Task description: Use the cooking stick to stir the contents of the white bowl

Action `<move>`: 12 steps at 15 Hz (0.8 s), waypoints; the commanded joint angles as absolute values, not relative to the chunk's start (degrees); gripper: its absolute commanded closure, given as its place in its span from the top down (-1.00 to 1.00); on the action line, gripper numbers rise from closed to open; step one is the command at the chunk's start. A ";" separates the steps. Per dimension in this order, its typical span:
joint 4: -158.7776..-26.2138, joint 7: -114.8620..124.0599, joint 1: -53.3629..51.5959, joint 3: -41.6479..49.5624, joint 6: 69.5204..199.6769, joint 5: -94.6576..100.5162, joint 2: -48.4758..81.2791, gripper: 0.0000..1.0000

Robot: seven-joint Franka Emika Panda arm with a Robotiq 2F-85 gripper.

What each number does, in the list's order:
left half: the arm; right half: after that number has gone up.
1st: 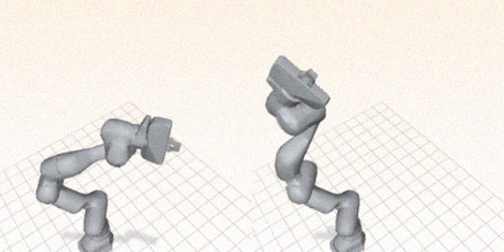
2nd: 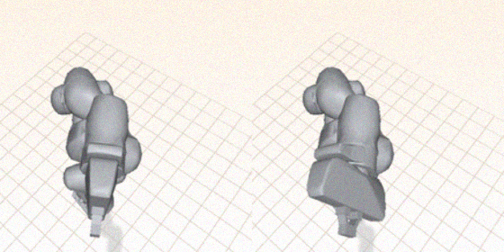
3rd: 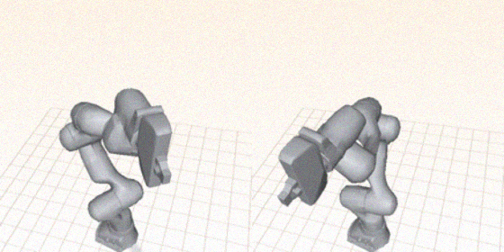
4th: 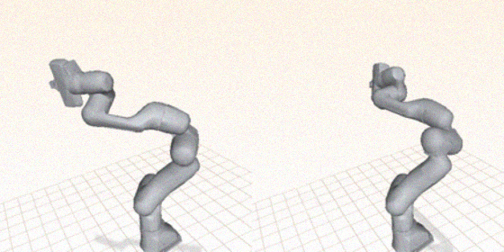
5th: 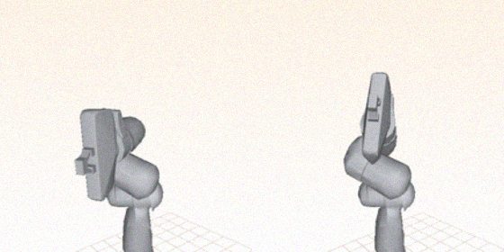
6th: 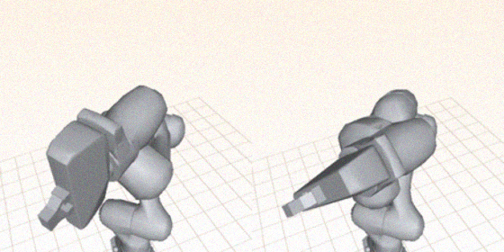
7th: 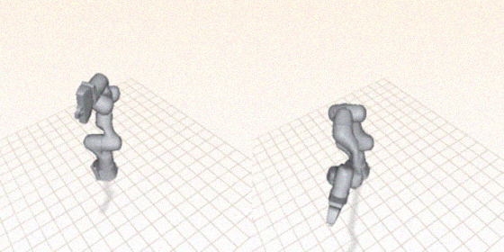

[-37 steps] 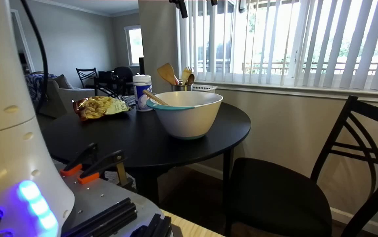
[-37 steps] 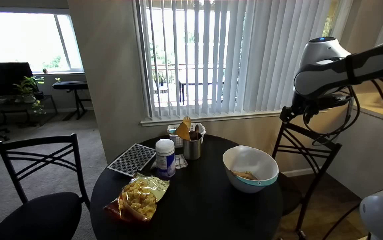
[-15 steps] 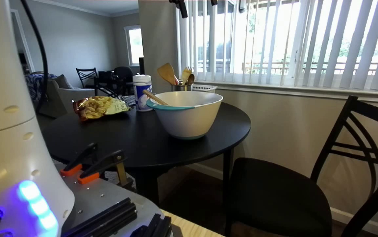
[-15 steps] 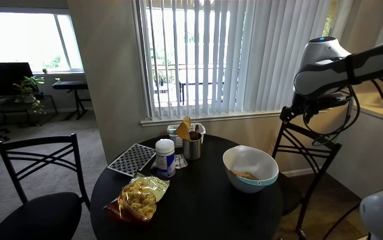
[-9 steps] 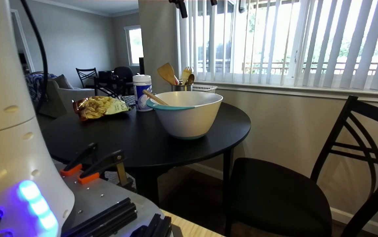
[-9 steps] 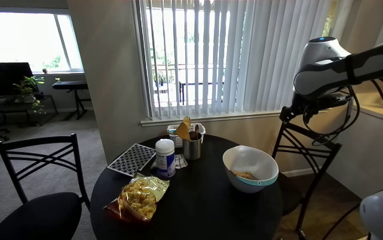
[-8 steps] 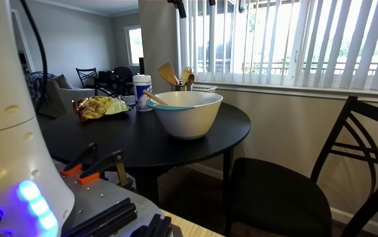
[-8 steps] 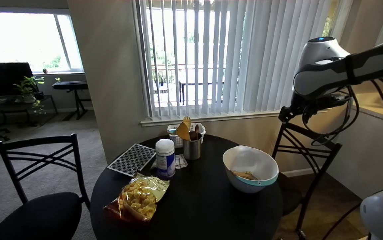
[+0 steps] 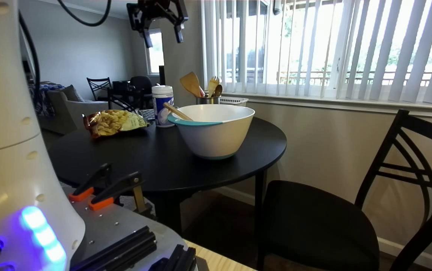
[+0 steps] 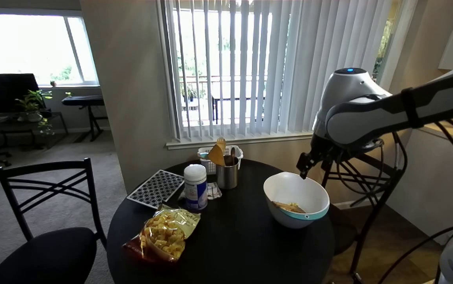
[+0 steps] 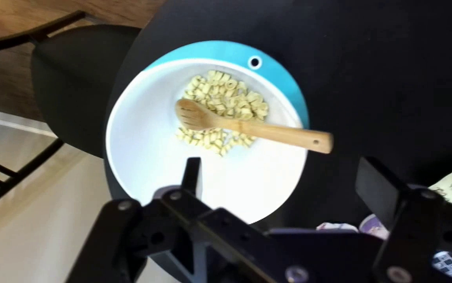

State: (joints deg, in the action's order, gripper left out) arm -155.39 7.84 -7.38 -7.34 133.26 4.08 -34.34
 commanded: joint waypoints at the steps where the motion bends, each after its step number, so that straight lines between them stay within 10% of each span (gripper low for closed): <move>1: -162.22 6.93 -11.47 -10.19 139.91 2.16 -36.60 1.00; 12: -160.01 10.12 -10.25 -24.33 156.06 14.87 -21.94 1.00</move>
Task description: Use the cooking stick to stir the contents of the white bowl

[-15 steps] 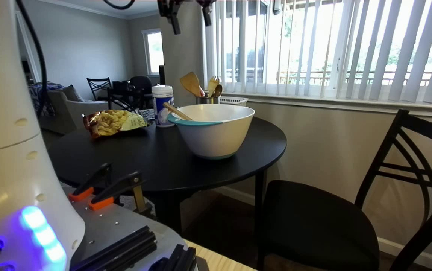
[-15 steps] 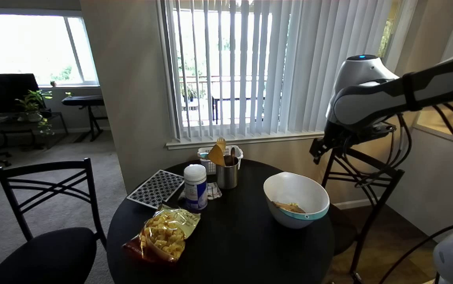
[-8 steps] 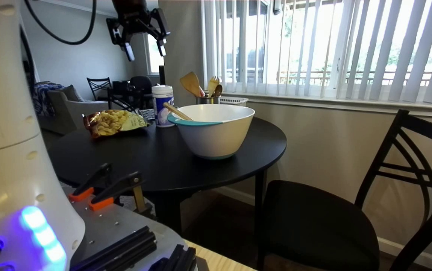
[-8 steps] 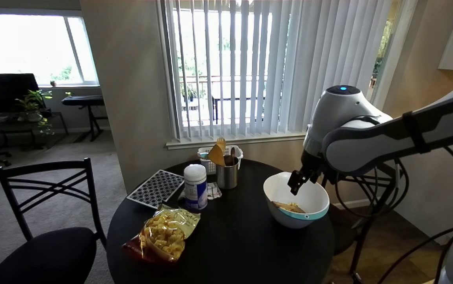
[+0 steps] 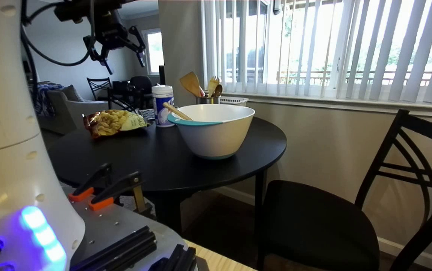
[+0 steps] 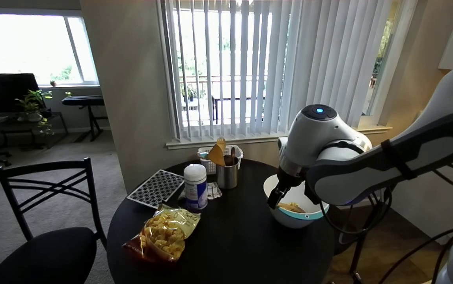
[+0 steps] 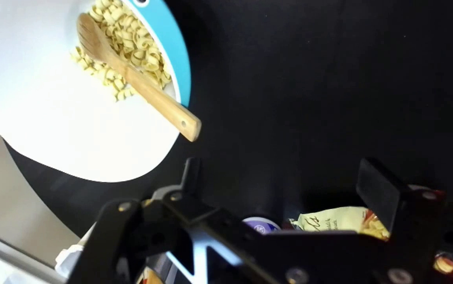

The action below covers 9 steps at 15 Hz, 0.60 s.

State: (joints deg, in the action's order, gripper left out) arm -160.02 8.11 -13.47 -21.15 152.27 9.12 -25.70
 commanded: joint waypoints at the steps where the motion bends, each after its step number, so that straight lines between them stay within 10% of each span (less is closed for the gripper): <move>1: -159.97 10.90 -9.12 -25.23 157.00 17.28 -20.89 1.00; 9: -159.78 26.09 5.85 -32.97 163.81 42.45 -11.95 1.00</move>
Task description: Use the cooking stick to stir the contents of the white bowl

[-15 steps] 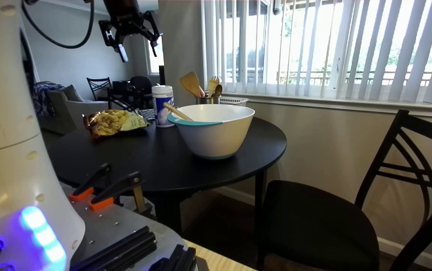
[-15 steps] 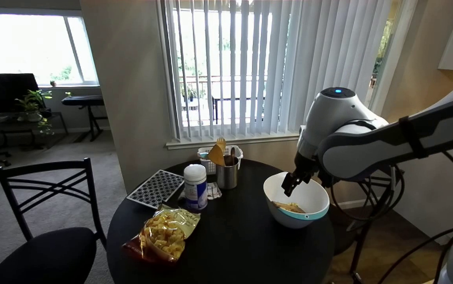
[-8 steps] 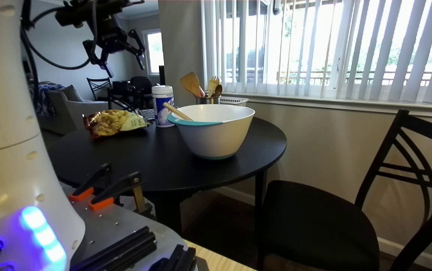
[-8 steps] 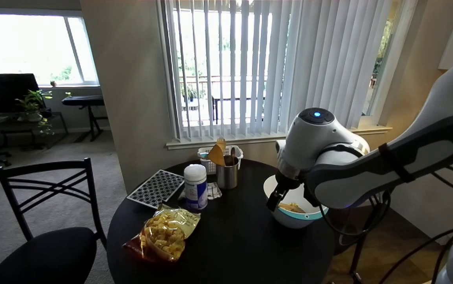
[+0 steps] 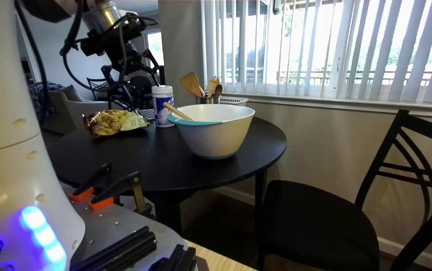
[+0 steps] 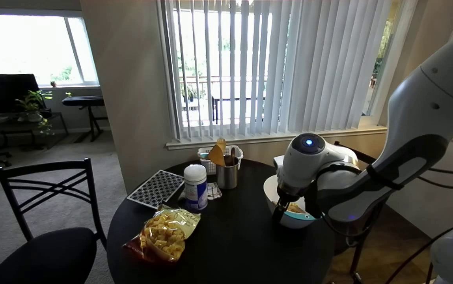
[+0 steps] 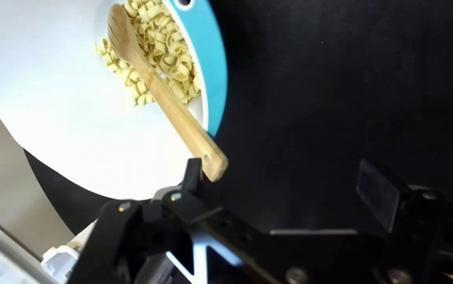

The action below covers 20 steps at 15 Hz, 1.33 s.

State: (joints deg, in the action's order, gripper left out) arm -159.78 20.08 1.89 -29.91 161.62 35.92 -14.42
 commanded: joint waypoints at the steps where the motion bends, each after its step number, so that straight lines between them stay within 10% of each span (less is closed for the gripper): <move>1: -159.50 26.19 4.88 -32.12 163.48 39.54 -9.65 1.00; 20: -159.08 24.65 4.21 -31.44 162.23 39.12 -9.59 1.00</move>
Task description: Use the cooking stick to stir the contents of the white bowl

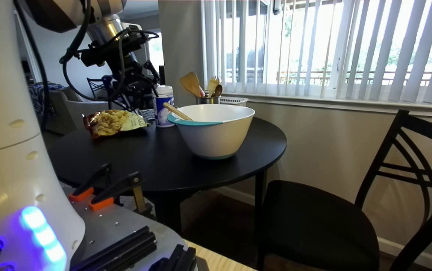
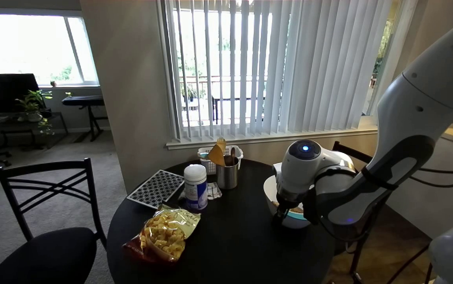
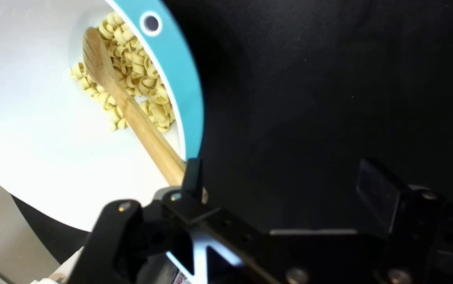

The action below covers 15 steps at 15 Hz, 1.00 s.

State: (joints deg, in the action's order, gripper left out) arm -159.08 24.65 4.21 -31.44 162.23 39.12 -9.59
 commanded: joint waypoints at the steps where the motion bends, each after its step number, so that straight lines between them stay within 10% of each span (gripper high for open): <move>1: -159.08 24.65 4.21 -31.44 162.23 39.12 -9.59 1.00; 15: -153.07 27.88 5.51 -34.68 154.10 45.76 -8.69 1.00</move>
State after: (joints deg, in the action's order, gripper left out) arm -154.62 24.66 4.21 -32.78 156.85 40.77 -9.59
